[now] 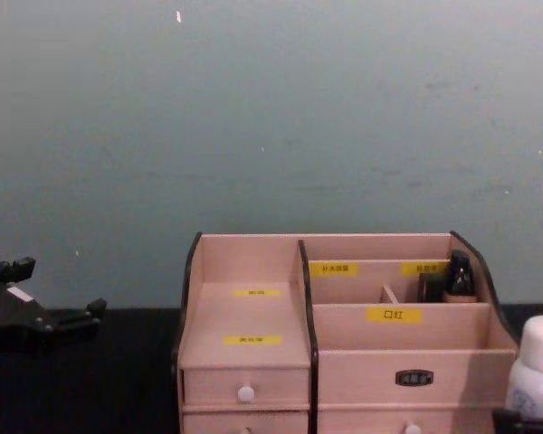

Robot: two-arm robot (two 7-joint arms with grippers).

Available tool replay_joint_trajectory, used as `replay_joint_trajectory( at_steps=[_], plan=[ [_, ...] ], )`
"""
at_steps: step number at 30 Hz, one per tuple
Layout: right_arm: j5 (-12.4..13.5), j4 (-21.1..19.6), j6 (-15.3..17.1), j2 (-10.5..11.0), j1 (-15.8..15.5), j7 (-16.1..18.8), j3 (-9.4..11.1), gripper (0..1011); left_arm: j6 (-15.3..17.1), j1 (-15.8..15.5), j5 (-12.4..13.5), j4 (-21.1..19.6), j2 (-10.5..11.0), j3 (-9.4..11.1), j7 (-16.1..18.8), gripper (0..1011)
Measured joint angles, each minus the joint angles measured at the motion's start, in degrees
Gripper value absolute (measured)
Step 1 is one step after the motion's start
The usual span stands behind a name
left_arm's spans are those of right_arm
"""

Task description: Pick up the facial cleanser and watermelon frost from the table and place them into the tiered storage box.

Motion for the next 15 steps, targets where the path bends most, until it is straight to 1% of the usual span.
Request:
replay_joint_trajectory(
  at_steps=[4, 8, 9, 10, 11, 14, 15],
  plan=[
    [0.07, 0.0, -0.02, 0.03, 0.02, -0.01, -0.02, 997, 0.0, 0.0, 0.0, 0.0, 0.0, 0.0, 0.0, 1001],
    [0.12, -0.01, -0.04, 0.06, 0.04, -0.02, -0.05, 934, 0.0, 0.0, 0.0, 0.0, 0.0, 0.0, 0.0, 1001],
    [0.13, -0.01, -0.04, 0.06, 0.04, -0.02, -0.05, 891, 0.0, 0.0, 0.0, 0.0, 0.0, 0.0, 0.0, 1001],
    [0.14, -0.01, -0.04, 0.06, 0.05, -0.03, -0.06, 883, 0.0, 0.0, 0.0, 0.0, 0.0, 0.0, 0.0, 1001],
    [0.15, -0.02, -0.05, 0.06, 0.05, -0.03, -0.06, 827, 0.0, 0.0, 0.0, 0.0, 0.0, 0.0, 0.0, 1001],
    [0.17, -0.03, -0.07, 0.08, 0.07, -0.04, -0.08, 770, 0.0, 0.0, 0.0, 0.0, 0.0, 0.0, 0.0, 1001],
    [0.18, -0.04, -0.07, 0.09, 0.07, -0.05, -0.08, 715, 0.0, 0.0, 0.0, 0.0, 0.0, 0.0, 0.0, 1001]
  ],
)
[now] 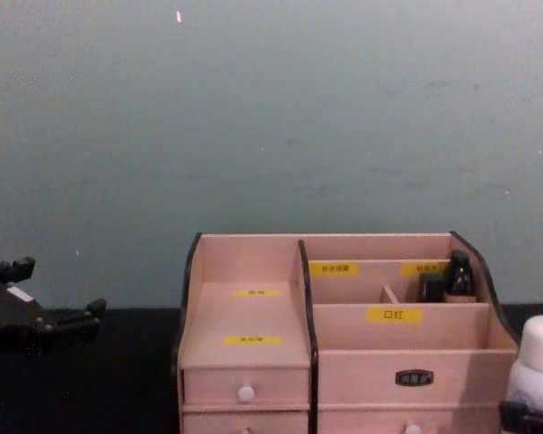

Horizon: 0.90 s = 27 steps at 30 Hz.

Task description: Pick up the facial cleanser and watermelon frost from the table and place them into the tiered storage box.

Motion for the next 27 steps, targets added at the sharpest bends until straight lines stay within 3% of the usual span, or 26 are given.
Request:
replay_joint_trajectory(
  at_steps=[5, 27],
  plan=[
    [0.03, -0.02, -0.01, 0.03, 0.0, -0.02, -0.01, 602, 0.0, 0.0, 0.0, 0.0, 0.0, 0.0, 0.0, 1001],
    [0.02, -0.5, -0.04, -0.04, -0.39, -0.02, 0.42, 601, 0.0, 0.0, 0.0, 0.0, 0.0, 0.0, 0.0, 1001]
  ],
)
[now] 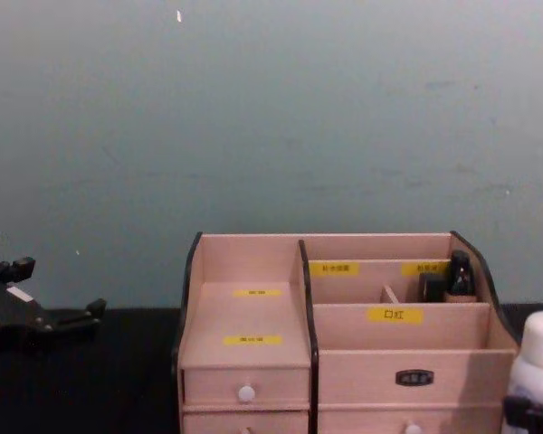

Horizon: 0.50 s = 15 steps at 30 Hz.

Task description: Pick up the facial cleanser and watermelon frost from the table and place them into the tiered storage box.

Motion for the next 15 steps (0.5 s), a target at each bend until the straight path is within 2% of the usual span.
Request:
replay_joint_trajectory(
  at_steps=[10, 15],
  plan=[
    [0.94, -5.75, 2.69, 0.63, -1.35, 0.47, 2.96, 602, 0.0, 0.0, 0.0, 0.0, 0.0, 0.0, 0.0, 1001],
    [2.31, -8.88, 4.9, 1.11, -0.01, 0.84, 4.28, 601, 0.0, 0.0, 0.0, 0.0, 0.0, 0.0, 0.0, 1001]
  ],
)
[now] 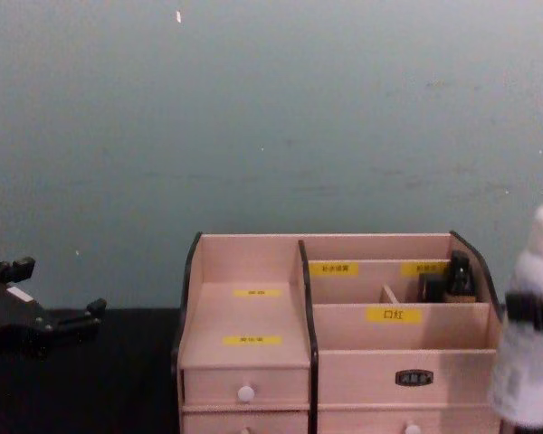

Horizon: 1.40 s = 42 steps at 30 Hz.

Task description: Pick up the facial cleanser and watermelon frost from the table and place them into the tiered storage box.

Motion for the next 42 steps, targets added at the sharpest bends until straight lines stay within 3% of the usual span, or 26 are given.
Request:
replay_joint_trajectory(
  at_steps=[9, 21, 28, 34, 42],
  plan=[
    [1.29, 0.54, 2.99, -0.59, 6.54, 0.1, -0.83, 602, 0.0, 0.0, 0.0, 0.0, 0.0, 0.0, 0.0, 1001],
    [0.04, 10.29, 4.23, -4.98, 19.9, 0.64, -7.04, 601, 0.0, 0.0, 0.0, 0.0, 0.0, 0.0, 0.0, 1001],
    [-0.93, 16.46, 4.55, -7.7, 26.07, 1.65, -10.1, 601, 0.0, 0.0, 0.0, 0.0, 0.0, 0.0, 0.0, 1001],
    [-1.75, 20.42, 4.86, -9.3, 29.73, 2.6, -12.01, 601, 0.0, 0.0, 0.0, 0.0, 0.0, 0.0, 0.0, 1001],
    [-2.04, 23.99, 4.99, -10.98, 32.32, 3.27, -13.37, 601, 0.0, 0.0, 0.0, 0.0, 0.0, 0.0, 0.0, 1001]
  ],
)
